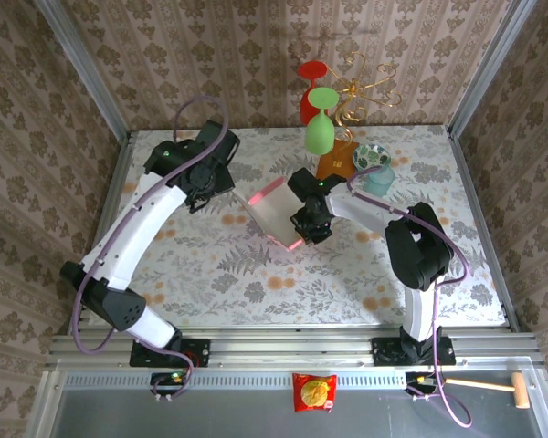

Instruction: Fold the paper box

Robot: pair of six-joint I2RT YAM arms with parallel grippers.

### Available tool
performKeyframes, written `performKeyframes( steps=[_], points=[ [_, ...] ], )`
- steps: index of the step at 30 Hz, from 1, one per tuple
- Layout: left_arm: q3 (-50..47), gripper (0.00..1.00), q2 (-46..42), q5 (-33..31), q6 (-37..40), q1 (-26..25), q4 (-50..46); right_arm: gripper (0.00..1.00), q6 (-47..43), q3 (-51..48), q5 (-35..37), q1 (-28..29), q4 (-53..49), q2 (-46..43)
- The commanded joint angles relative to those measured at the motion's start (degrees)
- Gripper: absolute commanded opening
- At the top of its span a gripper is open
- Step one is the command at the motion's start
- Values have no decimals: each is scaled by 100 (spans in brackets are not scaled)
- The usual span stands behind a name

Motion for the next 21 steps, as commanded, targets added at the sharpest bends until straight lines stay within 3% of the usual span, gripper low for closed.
performKeyframes(
  steps=[1, 6, 12, 21],
  points=[
    [136, 66, 250, 177, -366, -225, -431, 0, 512, 72, -85, 68, -172, -124],
    [-46, 66, 546, 218, -347, -375, -242, 0, 546, -23, -75, 105, -93, -141],
    [-7, 55, 957, 124, -173, -502, -196, 0, 568, -104, -72, 127, -61, -168],
    [-192, 48, 1103, -117, -120, -591, -247, 0, 597, -181, -119, 132, 52, -133]
  ],
)
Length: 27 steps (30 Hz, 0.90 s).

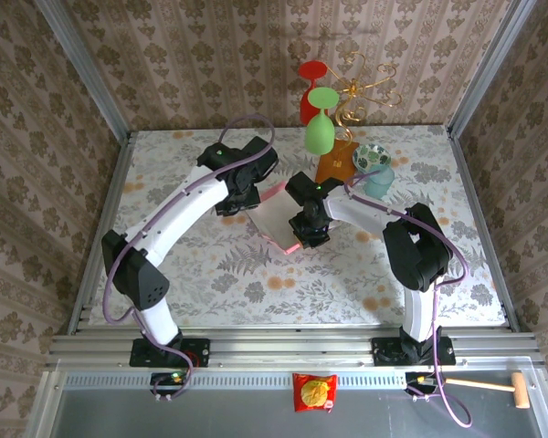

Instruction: Fold the paper box

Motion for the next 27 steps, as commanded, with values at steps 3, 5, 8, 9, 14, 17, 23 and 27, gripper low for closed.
performKeyframes(
  steps=[3, 5, 8, 9, 14, 17, 23, 27],
  points=[
    [-219, 43, 77, -176, 57, -30, 103, 0, 173, -22, -78, 36, -1, -103],
    [-162, 38, 211, -287, 115, -38, 112, 0, 168, -21, -78, 52, -9, -111],
    [-122, 23, 415, -722, 208, -66, -15, 5, 157, -14, -151, 71, 18, -123],
    [-144, 13, 469, -872, 300, -70, -4, 17, 125, -20, -218, 70, 47, -125],
    [-17, 0, 647, -1567, 1046, -91, -134, 62, -428, 291, -85, 84, -171, -405],
    [61, 0, 592, -1868, 1887, -93, -100, 71, -1052, 641, 271, 53, -503, -685],
    [-598, 0, -60, -1269, 4597, -161, 1393, 66, -2037, -281, 218, -419, 689, -1393],
    [-1215, 0, -432, -505, 5597, -94, 2351, 55, -2115, -1150, -683, -762, 2455, -1159]
  ],
)
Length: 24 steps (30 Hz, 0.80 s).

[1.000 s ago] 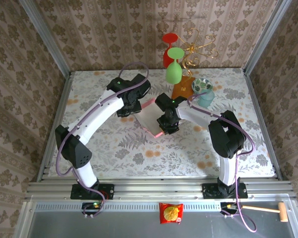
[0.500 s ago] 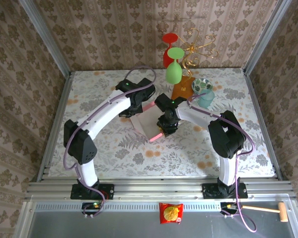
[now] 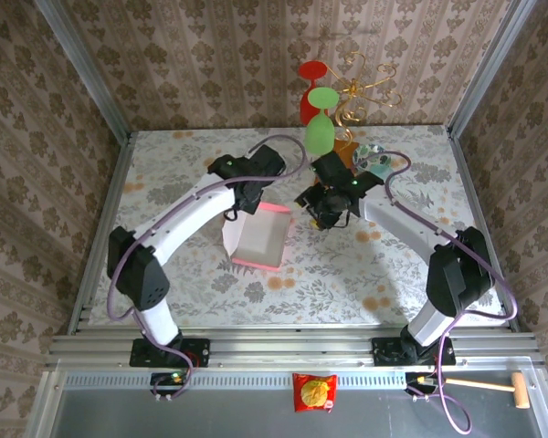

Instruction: Fold the paper box

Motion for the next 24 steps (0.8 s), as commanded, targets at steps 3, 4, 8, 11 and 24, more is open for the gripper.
performKeyframes(
  steps=[3, 4, 8, 11, 24],
  points=[
    [-479, 0, -254, 998, 1800, 56, 1117, 60, -690, -403, -703, -127, 1548, 854],
    [-491, 0, -218, 1024, 1901, 58, 1164, 61, -845, -281, -652, -126, 1336, 1021],
    [-416, 0, -84, 1167, 2056, 66, 1262, 61, -846, -309, -624, -170, 1241, 1352],
    [-352, 0, 0, 1235, 2112, 66, 1316, 58, -849, -353, -564, -165, 1151, 1395],
    [-369, 0, 51, 1669, 2371, 24, 1535, 34, -1298, 90, -488, -232, 855, 1886]
  ],
)
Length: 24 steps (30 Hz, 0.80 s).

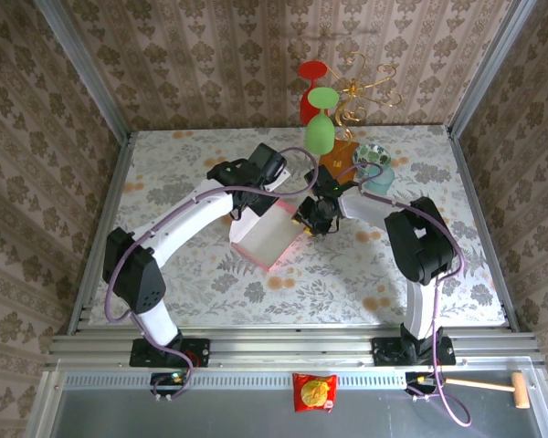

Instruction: Fold the paper box

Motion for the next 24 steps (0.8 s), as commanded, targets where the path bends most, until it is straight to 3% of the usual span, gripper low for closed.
performKeyframes(
  steps=[1, 5, 14, 15, 19, 24],
  points=[
    [8, 0, 65, 298, 266, -21, 84, 32, -167, 201, -47, -35, -135, 247],
    [-168, 0, -44, 531, 440, -73, 300, 30, -261, 454, -71, 15, -353, 390],
    [-652, 0, -391, 1369, 830, -91, 789, 13, -520, 636, 8, 88, -471, 353],
    [-698, 0, -432, 1402, 860, -87, 836, 13, -520, 613, 1, 95, -464, 348],
    [-685, 0, -404, 1264, 964, -39, 686, 31, -507, 491, -93, 131, -451, 68],
    [-731, 0, -546, 1298, 1301, 117, 540, 38, -1070, 184, 476, 157, -860, -916]
  ],
)
